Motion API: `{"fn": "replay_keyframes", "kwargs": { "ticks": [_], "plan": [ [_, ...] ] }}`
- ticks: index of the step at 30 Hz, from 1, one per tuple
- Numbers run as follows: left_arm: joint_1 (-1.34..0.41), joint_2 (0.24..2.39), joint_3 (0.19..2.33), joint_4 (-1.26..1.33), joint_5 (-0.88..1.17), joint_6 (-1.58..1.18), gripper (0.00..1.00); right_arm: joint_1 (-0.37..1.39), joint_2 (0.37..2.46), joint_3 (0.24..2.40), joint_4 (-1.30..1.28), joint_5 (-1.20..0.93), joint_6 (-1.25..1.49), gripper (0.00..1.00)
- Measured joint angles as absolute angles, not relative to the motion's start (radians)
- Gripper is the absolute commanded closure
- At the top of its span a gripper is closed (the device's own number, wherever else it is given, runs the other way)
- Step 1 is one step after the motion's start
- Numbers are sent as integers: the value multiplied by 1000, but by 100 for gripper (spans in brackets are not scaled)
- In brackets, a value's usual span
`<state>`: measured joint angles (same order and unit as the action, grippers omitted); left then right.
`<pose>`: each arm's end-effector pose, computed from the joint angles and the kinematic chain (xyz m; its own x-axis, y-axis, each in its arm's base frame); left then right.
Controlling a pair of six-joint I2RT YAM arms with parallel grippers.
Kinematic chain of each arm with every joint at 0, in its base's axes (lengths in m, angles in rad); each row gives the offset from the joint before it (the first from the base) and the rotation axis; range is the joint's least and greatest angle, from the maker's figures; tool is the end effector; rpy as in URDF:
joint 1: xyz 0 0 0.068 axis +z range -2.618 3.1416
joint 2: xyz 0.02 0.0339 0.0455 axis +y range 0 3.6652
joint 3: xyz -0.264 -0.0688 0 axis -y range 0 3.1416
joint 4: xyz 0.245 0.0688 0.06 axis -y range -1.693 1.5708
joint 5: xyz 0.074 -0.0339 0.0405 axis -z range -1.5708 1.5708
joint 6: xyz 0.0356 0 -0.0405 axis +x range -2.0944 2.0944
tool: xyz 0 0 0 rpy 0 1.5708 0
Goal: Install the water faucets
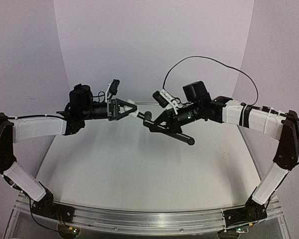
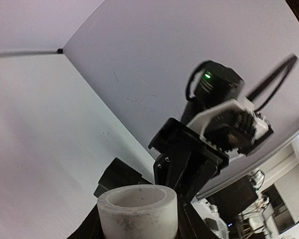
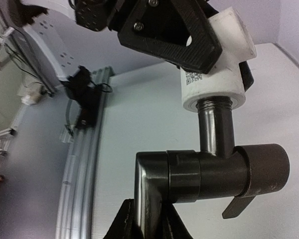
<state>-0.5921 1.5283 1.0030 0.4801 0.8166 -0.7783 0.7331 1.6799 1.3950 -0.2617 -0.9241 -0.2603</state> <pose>0.2752 -0.2164 0.3019 -0.7191 -0.0956 -0.6883 0.6760 0.1329 -0.7248 0.2651 0.2769 0.3150 -0.1391 -0.3339 -0.9323 -0.9786 -0.0977 0.1810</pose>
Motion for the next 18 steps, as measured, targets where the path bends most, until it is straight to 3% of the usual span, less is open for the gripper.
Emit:
{"fn": "replay_keyframes", "kwargs": {
  "ticks": [5, 12, 13, 14, 15, 16, 18],
  "plan": [
    [-598, 1424, 945, 522, 850, -609, 86, 713, 1723, 1453, -256, -1177, -158, 100],
    [-607, 1387, 916, 577, 948, -423, 89, 720, 1723, 1453, -258, -1295, -119, 100],
    [-607, 1387, 916, 577, 965, -402, 84, 721, 1723, 1453, -262, -1303, -117, 100],
    [-607, 1387, 919, 575, 980, -383, 73, 723, 1723, 1453, -266, -1311, -115, 100],
    [-606, 1387, 926, 566, 994, -360, 53, 725, 1723, 1453, -269, -1318, -115, 100],
    [-606, 1387, 934, 552, 1004, -338, 42, 727, 1723, 1453, -272, -1325, -116, 100],
    [-609, 1381, 956, 496, 1017, -296, 29, 731, 1723, 1452, -265, -1324, -143, 100]
  ]
}}
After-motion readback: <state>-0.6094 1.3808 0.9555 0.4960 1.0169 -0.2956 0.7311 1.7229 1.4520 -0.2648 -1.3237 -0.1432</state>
